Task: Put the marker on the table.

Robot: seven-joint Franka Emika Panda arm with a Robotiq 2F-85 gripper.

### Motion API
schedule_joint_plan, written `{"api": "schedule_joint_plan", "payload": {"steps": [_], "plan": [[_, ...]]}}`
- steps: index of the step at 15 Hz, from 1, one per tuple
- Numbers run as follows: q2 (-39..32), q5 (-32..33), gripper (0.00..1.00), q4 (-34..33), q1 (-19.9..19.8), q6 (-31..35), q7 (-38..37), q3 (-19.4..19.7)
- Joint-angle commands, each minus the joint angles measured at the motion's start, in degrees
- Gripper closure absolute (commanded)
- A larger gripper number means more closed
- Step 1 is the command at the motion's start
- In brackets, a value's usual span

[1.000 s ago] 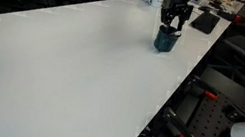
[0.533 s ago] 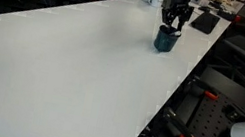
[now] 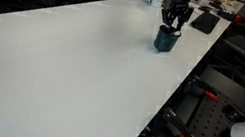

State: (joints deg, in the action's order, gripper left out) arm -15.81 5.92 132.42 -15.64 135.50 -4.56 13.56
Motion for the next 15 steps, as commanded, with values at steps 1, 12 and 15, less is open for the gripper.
{"api": "schedule_joint_plan", "payload": {"steps": [1, 12, 15], "plan": [[-1.3, -2.0, 0.49, -0.9, -0.4, -0.5, 2.3, 0.4], [-7.0, -3.3, 0.99, -3.4, -0.9, -1.3, 2.0, 0.2], [-7.1, -3.1, 0.95, -3.8, -0.8, -1.9, 1.6, 0.3]]}}
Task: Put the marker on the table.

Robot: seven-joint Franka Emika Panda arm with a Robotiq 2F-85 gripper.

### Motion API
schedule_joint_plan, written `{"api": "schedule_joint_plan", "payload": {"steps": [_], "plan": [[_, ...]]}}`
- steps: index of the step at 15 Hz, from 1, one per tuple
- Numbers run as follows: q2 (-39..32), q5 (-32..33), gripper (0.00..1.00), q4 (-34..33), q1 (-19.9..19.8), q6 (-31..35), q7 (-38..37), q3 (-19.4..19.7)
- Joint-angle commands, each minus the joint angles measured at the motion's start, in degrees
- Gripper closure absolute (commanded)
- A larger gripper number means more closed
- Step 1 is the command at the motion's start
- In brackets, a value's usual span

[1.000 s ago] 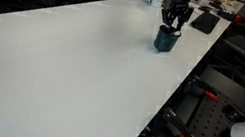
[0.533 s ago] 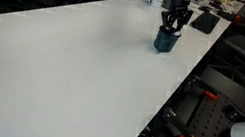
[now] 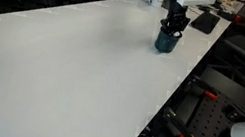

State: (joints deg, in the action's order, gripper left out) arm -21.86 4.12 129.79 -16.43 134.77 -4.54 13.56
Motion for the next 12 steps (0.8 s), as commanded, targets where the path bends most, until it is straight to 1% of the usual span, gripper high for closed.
{"api": "schedule_joint_plan", "payload": {"steps": [1, 6, 12], "plan": [[-1.1, -1.2, 0.95, -1.3, 0.0, -1.2, 1.5, 0.3], [0.3, 1.2, 0.95, -1.4, 1.8, -2.9, -1.0, 1.0], [3.7, 7.4, 0.95, -2.9, 6.5, -6.9, -5.6, 0.8]]}}
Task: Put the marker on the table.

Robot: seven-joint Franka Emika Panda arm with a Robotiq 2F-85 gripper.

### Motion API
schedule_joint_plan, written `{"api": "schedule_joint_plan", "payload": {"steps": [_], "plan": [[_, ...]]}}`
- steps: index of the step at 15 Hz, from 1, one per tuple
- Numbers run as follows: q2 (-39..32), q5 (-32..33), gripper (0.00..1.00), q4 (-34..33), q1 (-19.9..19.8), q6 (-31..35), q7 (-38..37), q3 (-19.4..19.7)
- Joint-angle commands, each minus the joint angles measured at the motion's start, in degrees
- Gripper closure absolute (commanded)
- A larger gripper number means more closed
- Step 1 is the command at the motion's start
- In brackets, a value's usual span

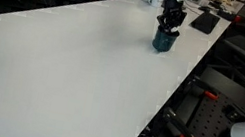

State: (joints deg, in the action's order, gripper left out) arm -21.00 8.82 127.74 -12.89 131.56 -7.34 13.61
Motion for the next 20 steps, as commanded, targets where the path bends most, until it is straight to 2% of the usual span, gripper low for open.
{"api": "schedule_joint_plan", "payload": {"steps": [1, 7, 14, 20], "plan": [[3.4, 3.5, 0.95, -1.4, 3.7, -4.7, -3.6, 0.6], [5.9, 8.2, 0.95, -5.5, 8.0, -13.0, -7.4, -1.0], [2.5, 20.3, 0.95, -11.7, 16.2, -23.6, -19.2, -5.9], [-5.5, 20.1, 0.95, -14.3, 19.5, -22.9, -17.3, -10.1]]}}
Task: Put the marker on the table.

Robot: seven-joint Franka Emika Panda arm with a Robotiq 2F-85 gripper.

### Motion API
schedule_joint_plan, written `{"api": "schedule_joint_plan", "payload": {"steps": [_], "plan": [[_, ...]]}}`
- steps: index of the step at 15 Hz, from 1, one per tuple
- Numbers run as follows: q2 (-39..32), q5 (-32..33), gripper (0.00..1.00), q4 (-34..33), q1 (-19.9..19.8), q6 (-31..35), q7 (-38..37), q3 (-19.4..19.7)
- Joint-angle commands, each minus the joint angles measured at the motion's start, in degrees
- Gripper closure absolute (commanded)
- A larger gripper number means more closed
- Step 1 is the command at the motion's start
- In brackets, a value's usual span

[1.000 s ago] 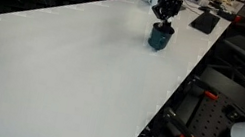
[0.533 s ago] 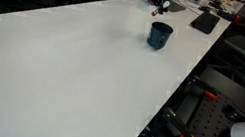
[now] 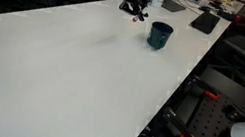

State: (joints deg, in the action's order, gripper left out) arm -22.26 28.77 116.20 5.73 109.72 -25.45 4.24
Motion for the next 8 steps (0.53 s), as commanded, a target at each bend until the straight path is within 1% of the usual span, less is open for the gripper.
{"api": "schedule_joint_plan", "payload": {"steps": [1, 7, 8], "plan": [[-5.9, -0.1, 0.95, -3.3, 1.1, -1.1, 1.3, -0.9], [-13.9, -0.9, 0.95, -6.8, 1.8, -1.9, 2.7, -0.4], [-15.0, -1.1, 0.55, -7.3, 1.8, -2.1, 3.1, -0.3]]}}
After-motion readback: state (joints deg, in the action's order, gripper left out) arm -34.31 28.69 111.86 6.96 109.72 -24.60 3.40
